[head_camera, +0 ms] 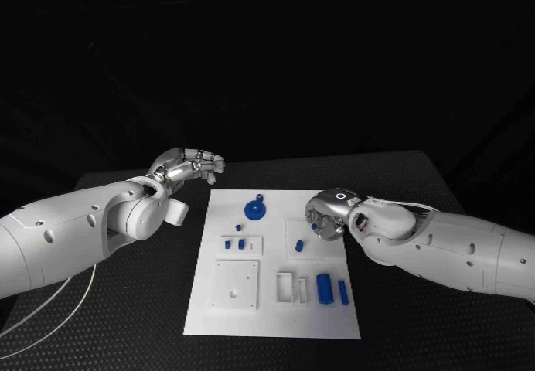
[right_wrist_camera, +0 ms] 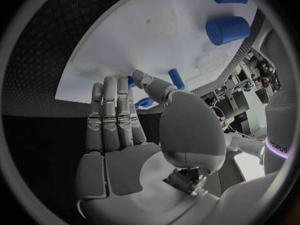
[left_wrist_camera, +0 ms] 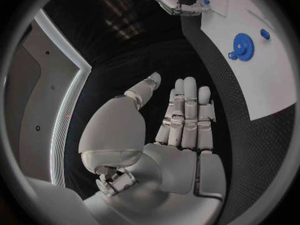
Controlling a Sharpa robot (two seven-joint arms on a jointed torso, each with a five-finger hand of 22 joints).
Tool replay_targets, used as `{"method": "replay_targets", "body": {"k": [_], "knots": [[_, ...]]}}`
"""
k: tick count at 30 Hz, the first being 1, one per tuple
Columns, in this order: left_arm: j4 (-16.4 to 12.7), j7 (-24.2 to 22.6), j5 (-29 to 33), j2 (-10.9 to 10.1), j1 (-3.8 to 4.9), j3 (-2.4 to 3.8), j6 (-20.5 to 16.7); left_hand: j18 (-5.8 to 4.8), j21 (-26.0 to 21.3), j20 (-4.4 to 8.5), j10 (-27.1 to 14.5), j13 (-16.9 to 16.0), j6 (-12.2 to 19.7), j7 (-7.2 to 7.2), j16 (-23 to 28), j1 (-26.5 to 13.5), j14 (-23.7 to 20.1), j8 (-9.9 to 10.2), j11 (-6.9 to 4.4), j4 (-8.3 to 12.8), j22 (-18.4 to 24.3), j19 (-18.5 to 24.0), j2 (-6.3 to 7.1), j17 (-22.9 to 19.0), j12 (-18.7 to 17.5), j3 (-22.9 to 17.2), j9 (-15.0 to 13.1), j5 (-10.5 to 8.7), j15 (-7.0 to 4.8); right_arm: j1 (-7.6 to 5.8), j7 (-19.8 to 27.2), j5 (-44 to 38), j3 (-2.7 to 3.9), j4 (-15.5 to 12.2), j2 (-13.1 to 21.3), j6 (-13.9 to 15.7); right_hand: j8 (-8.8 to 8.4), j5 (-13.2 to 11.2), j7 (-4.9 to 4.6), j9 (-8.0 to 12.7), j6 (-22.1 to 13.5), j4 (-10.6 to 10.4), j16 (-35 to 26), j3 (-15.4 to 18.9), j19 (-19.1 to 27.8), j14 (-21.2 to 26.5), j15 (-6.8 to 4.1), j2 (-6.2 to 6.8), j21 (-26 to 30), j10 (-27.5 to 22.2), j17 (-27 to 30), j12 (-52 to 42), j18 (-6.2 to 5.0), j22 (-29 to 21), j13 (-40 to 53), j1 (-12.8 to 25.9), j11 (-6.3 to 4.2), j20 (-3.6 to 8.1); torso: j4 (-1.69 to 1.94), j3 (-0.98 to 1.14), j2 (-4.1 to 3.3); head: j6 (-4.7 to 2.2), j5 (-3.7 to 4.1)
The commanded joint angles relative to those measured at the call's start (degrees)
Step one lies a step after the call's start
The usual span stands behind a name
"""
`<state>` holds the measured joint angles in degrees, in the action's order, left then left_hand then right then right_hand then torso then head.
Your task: Assemble the parts on the task board
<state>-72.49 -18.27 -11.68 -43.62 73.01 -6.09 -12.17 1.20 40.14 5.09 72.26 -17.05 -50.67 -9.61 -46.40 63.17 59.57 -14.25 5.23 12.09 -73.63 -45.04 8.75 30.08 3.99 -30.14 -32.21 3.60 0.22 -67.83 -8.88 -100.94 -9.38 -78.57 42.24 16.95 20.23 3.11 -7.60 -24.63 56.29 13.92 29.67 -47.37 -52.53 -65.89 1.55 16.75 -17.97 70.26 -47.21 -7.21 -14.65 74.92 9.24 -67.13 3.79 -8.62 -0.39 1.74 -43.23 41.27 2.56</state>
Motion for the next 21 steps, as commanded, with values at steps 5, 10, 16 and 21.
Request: {"method": "replay_targets", "body": {"k": [5,10,16,21], "knots": [[-0.13,-0.25,-0.01,0.01,0.06,0.04,0.89,0.80,-0.38,0.37,-0.24,0.09,0.26,-0.03,0.29,-0.62,0.29,0.21,-0.03,0.13,-0.08,-0.41,0.02,0.12,-0.04,0.11,0.04,0.35,-0.05,0.33,-0.78,-0.51,-0.22,-0.11,-0.10,-0.57,-0.01,-0.25,0.19,-0.11,0.14,0.26,0.05,-0.37,0.33,0.24,-0.24,0.25,-0.59,-2.94,-0.01,2.63,0.77,1.50,-1.73,-0.60,3.49,0.14,0.03,0.01,-0.02,0.04,-0.06],[-0.08,-0.23,-0.01,-0.03,0.06,0.03,0.91,0.80,-0.39,0.37,-0.24,0.09,0.26,-0.03,0.30,-0.62,0.30,0.20,-0.03,0.13,-0.09,-0.42,0.00,0.13,-0.04,0.11,0.03,0.35,-0.06,0.33,-1.53,-1.53,-0.23,-0.20,-0.04,0.21,0.45,-0.29,0.60,-0.36,1.05,-0.51,0.42,-1.45,0.09,-0.04,-0.58,0.13,-1.19,-1.78,-0.08,1.87,0.64,1.48,-1.38,-1.37,3.04,0.16,-0.01,0.03,-0.04,0.07,-0.09],[-0.01,-0.20,-0.01,0.01,0.06,0.03,0.91,0.80,-0.40,0.37,-0.24,0.09,0.25,-0.03,0.31,-0.62,0.32,0.18,-0.03,0.12,-0.11,-0.44,-0.01,0.16,-0.03,0.11,0.03,0.35,-0.06,0.33,-1.24,-1.22,-0.22,-0.76,0.25,-0.27,0.73,-0.29,0.82,-0.57,1.57,-0.89,0.75,-1.38,-0.03,-0.29,-0.82,0.17,-1.69,-0.97,-0.16,1.32,0.56,1.48,-1.04,-1.11,2.70,0.18,0.03,0.03,-0.01,0.07,-0.05],[-0.03,-0.13,-0.01,-0.08,0.06,0.03,0.86,0.81,-0.41,0.37,-0.24,0.09,0.25,-0.03,0.32,-0.62,0.33,0.18,-0.03,0.12,-0.11,-0.45,-0.01,0.17,-0.03,0.11,0.02,0.34,-0.06,0.33,-1.50,-1.43,-0.23,-1.04,0.38,0.62,0.97,-0.28,1.03,-0.75,2.03,-1.27,1.14,-1.45,-0.52,-0.83,-1.13,0.05,-2.19,0.18,-0.27,0.61,0.37,1.47,-0.61,-1.09,2.23,0.26,-0.05,0.05,-0.05,0.12,-0.05]]}}
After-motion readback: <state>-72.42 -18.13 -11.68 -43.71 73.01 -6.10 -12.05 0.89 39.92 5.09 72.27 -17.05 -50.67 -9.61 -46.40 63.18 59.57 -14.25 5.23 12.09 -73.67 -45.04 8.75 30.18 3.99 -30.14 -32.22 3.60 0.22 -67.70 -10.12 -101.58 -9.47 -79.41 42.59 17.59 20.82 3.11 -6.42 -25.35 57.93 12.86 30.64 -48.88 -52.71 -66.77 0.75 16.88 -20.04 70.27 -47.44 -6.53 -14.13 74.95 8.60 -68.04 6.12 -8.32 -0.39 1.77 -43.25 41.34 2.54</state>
